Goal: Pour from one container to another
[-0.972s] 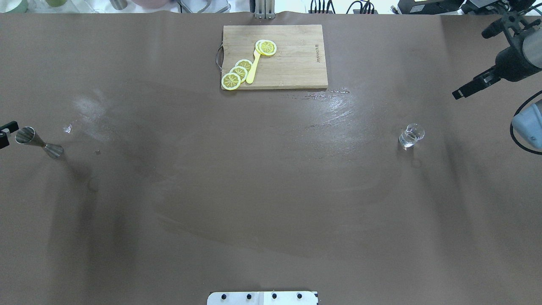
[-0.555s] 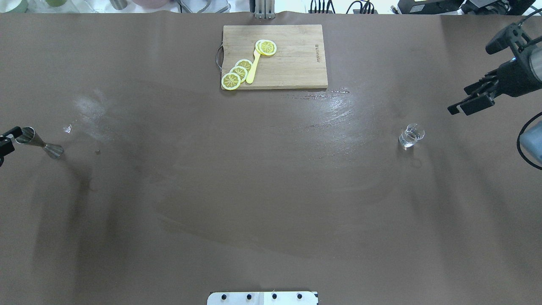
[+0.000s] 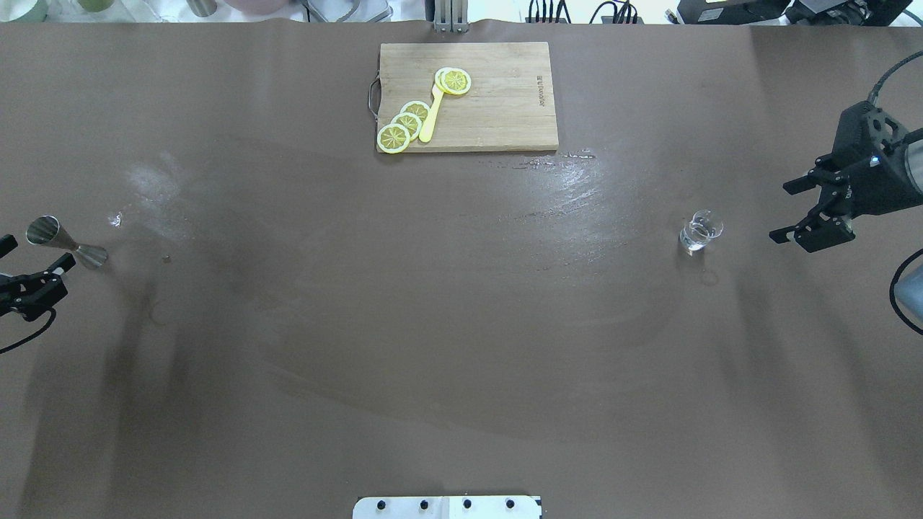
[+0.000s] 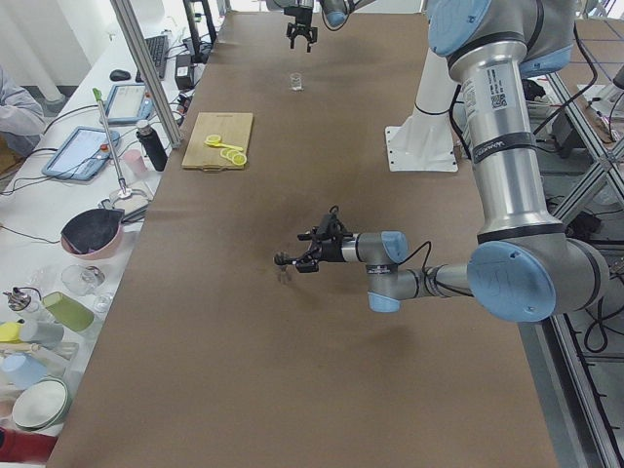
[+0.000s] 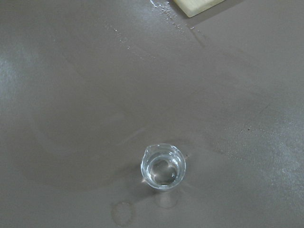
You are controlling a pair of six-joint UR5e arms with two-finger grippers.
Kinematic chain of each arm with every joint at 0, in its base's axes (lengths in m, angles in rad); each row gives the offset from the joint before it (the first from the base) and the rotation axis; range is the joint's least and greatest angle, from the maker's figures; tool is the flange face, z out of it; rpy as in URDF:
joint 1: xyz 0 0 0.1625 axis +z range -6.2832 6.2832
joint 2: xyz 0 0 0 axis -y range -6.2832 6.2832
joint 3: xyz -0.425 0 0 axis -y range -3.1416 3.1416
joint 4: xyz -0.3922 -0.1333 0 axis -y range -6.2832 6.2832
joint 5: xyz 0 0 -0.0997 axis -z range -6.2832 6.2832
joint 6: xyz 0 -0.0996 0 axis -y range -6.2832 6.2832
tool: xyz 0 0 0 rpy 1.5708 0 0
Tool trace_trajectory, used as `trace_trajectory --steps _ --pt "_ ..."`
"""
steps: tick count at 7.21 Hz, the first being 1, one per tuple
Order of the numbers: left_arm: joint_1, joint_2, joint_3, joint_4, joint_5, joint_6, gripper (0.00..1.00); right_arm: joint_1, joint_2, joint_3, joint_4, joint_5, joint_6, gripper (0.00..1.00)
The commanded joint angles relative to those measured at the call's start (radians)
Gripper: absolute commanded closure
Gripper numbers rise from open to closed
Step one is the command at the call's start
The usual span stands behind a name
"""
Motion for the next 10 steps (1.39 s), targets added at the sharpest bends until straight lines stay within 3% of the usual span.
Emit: trace_trajectory --steps 1,2,5,7,10 --pt "0.030 0.010 0.016 -0.002 0.070 0.004 0.04 -0.013 -0.026 -0.066 0.164 -0.036 -0.127 0.00" --pt "0.031 0.003 0.039 0.001 0.132 -0.008 0.04 -0.022 -0.023 -0.126 0.256 -0.042 -0.144 0.00" --pt "0.040 -0.037 0.077 0.008 0.139 -0.132 0.09 -0.094 -0.006 -0.166 0.318 -0.042 -0.145 0.00" --pt "0.065 -0.063 0.106 0.010 0.146 -0.132 0.09 -0.107 0.055 -0.279 0.430 -0.042 -0.147 0.00" --pt "0.102 -0.086 0.148 0.033 0.185 -0.132 0.11 -0.078 0.114 -0.388 0.430 -0.042 -0.188 0.02"
